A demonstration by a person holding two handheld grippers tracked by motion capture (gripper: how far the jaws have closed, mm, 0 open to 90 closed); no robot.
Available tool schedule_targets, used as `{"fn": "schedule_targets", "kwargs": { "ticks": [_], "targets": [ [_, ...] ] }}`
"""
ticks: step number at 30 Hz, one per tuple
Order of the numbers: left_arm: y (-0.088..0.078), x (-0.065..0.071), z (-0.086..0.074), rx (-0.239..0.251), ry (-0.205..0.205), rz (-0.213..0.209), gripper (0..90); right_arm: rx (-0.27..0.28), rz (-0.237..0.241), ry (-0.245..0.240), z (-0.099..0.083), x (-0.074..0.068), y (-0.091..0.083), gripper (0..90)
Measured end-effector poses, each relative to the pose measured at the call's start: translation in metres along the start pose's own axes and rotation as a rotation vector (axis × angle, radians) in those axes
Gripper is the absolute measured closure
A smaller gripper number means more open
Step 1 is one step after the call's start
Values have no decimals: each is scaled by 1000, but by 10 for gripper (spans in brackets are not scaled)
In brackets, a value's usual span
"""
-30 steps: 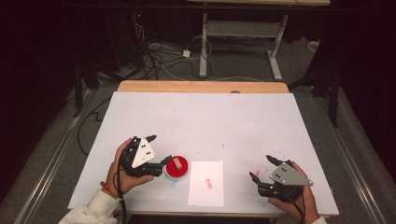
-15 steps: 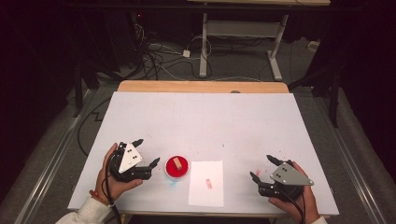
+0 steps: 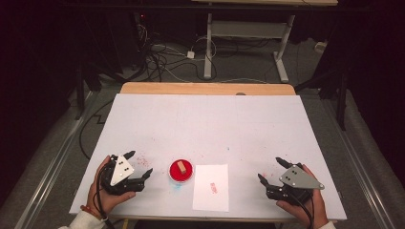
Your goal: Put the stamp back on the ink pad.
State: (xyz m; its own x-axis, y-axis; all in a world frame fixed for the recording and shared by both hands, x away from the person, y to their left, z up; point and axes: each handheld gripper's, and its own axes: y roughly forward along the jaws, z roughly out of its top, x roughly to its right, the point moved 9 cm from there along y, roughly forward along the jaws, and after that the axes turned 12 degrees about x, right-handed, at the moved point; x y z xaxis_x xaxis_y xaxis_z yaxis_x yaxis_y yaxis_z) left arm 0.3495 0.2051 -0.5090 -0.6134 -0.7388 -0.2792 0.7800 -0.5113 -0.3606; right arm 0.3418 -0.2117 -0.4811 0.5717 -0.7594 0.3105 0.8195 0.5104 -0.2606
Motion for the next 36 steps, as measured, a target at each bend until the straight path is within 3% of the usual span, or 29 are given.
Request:
{"fn": "schedule_targets", "kwargs": {
  "ticks": [5, 10, 17, 36],
  "targets": [
    [-3, 2, -9, -12, -14, -4, 185, 21, -14, 20, 2, 4, -2, 209],
    [-1, 7, -14, -36, 2, -9, 185, 34, -26, 41, 1, 8, -3, 164],
    [-1, 9, -17, -47, -4, -17, 185, 37, -5, 59, 0, 7, -2, 163],
    [-1, 12, -17, -44, 1, -38, 185, 39, -26, 48, 1, 7, -2, 162]
  ]
}}
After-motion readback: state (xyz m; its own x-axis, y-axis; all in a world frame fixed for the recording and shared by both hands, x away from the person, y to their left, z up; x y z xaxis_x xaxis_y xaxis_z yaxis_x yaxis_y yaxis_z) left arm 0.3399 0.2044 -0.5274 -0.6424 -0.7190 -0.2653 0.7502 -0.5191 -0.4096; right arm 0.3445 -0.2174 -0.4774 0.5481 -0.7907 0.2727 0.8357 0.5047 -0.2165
